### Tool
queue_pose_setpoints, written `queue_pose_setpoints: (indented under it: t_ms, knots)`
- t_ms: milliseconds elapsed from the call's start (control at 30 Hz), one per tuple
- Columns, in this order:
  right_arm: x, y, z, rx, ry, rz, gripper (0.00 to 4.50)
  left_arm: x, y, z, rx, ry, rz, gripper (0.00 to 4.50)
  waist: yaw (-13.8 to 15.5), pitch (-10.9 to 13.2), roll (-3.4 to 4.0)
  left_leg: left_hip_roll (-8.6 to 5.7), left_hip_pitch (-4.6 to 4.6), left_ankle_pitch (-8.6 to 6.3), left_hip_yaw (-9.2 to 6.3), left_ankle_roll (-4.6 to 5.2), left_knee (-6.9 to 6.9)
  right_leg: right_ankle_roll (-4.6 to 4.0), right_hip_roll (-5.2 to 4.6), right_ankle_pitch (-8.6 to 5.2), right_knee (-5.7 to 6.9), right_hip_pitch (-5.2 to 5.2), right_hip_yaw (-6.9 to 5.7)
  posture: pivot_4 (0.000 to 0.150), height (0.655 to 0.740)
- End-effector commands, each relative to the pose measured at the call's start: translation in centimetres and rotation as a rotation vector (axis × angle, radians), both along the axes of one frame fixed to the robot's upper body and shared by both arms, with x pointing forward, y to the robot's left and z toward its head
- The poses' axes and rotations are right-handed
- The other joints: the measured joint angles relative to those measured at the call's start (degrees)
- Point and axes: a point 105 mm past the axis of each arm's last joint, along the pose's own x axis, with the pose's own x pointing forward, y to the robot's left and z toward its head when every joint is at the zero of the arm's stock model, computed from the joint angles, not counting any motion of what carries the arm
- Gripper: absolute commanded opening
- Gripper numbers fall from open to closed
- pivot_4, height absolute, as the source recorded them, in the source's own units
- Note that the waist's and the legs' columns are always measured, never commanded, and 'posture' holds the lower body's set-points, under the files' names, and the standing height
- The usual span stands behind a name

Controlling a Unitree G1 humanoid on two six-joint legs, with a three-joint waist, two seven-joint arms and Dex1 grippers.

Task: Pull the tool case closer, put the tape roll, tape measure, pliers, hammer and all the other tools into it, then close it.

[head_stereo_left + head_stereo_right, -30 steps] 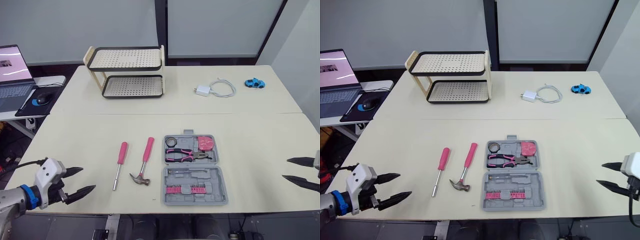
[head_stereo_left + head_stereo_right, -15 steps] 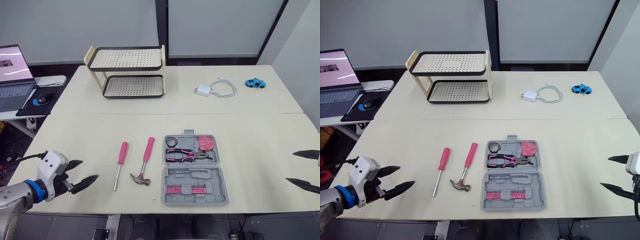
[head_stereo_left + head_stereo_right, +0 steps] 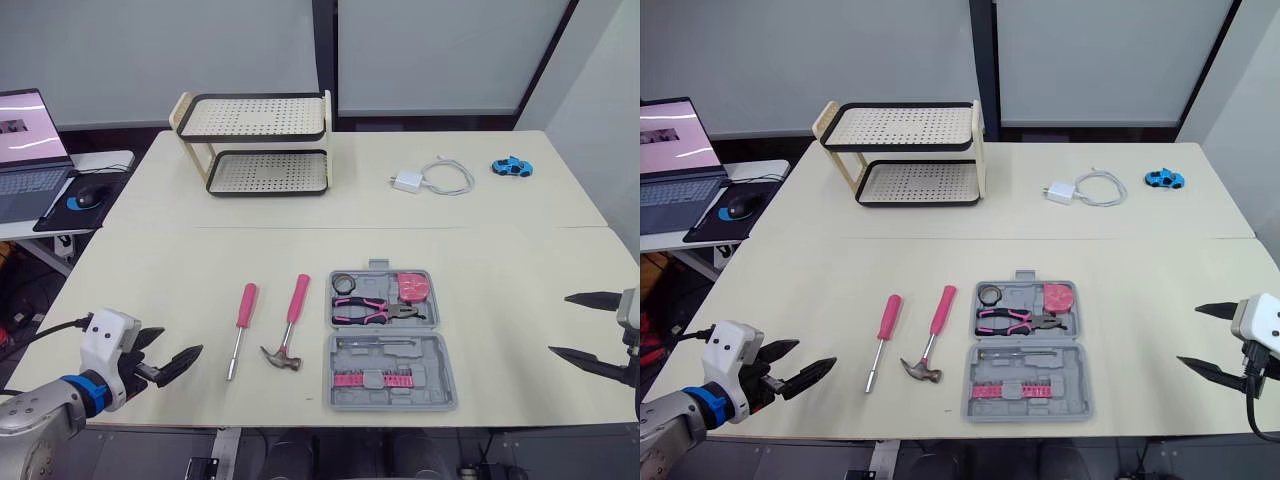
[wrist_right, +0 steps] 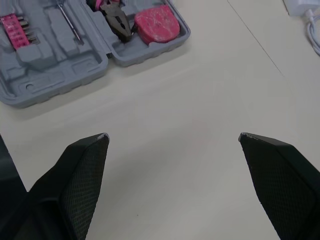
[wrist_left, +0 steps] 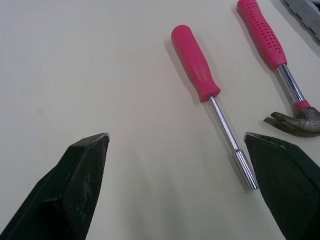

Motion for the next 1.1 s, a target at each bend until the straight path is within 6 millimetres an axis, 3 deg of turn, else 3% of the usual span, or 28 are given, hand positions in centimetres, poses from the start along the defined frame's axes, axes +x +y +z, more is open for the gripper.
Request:
queue_pose_setpoints:
  t_ms: [33,200,500,833,1100]
  knots:
    - [0.2,0.7,0.7,0.005,-0.028,0.024,4.46,0.2,1.1,1.0,0.008,-0.049,0.041,4.5,0.1,0.0,0.0,-0.01,0.0,0.0,0.0,0.0,0.0,0.0,0.0,0.0,0.0,0.0,0.0,0.15,0.74]
    - [0.6,1.6,1.0,0.02,-0.033,0.056,4.46,0.0,1.5,0.3,-0.006,-0.044,0.056,4.5,0.1,0.0,0.0,0.0,0.01,0.0,0.01,0.0,0.0,0.0,-0.01,0.0,-0.01,0.0,0.0,0.15,0.74]
    - [0.8,5.8,2.2,0.083,-0.005,0.176,4.46,0.4,1.6,-0.6,-0.059,-0.061,0.102,4.5,0.2,0.0,-0.04,-0.01,-0.02,0.0,-0.02,0.0,0.0,0.0,-0.01,0.0,-0.02,-0.01,-0.02,0.15,0.74]
    - [0.9,6.7,2.2,0.099,0.01,0.203,4.46,0.0,1.6,-1.1,-0.067,-0.065,0.094,4.5,0.4,0.0,-0.05,-0.01,-0.02,0.0,-0.02,0.0,0.0,0.0,-0.02,0.0,-0.02,-0.01,-0.03,0.15,0.74]
    - [0.8,6.9,2.1,0.103,0.018,0.213,4.46,0.8,-0.6,-0.1,-0.086,-0.105,0.004,4.5,0.4,0.0,-0.05,-0.01,-0.02,0.0,-0.02,0.0,0.0,0.0,-0.02,0.0,-0.02,-0.01,-0.02,0.15,0.74]
